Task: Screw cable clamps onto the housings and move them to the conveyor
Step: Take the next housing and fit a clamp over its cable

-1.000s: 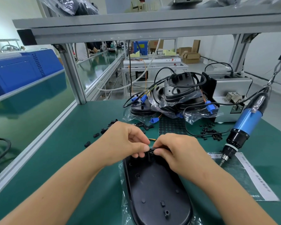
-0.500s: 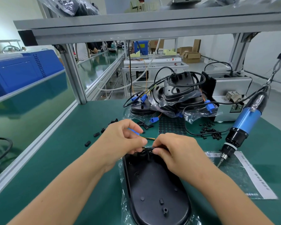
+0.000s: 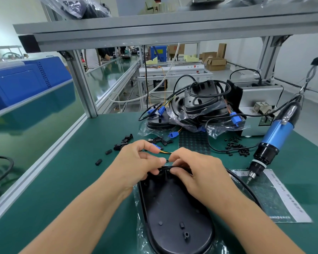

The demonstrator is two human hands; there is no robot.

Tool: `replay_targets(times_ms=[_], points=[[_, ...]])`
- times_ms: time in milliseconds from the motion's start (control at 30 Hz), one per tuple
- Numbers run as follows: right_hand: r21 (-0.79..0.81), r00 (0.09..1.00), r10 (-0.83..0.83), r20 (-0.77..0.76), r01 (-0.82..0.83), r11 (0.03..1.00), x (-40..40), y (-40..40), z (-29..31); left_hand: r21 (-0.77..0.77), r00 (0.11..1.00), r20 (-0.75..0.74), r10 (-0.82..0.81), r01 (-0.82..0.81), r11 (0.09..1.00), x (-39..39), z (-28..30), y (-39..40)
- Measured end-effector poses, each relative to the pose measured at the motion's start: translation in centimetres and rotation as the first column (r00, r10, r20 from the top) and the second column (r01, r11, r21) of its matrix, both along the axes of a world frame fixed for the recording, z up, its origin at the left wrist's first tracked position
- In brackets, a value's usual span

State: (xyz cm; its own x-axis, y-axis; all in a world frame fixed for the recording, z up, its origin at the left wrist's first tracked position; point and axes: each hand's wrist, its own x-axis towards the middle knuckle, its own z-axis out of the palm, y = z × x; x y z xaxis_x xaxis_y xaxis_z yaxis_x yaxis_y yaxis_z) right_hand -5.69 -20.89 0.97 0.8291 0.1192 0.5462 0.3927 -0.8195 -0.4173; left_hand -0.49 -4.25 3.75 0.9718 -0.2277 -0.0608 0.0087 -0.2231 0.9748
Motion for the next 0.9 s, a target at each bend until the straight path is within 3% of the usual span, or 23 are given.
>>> replay_targets(times_ms=[300,467,733,900], points=[[-0.059,0.999,0.012,-0.040,-0.014,0.998,-0.1,0.0,0.1,-0.027,0.998,-0.036,0.042,-0.043,0.999,-0.2,-0.1,0.0],[-0.063,0.992,0.041,-0.116,-0.048,0.997,0.0,-0.1,0.2,0.136,0.998,0.051,0.037,-0.044,0.990,-0.1,0.2,0.2],[-0.016,0.994,0.033,-0.101,-0.035,0.999,0.0,-0.2,-0.1,0.207,0.983,0.182,0.025,-0.064,0.976,-0.6,0.7,-0.4],[0.045,0.995,0.021,-0.096,-0.017,0.999,0.1,-0.2,-0.4,0.108,0.980,0.195,0.041,-0.063,0.992,-1.0,0.2,0.2]])
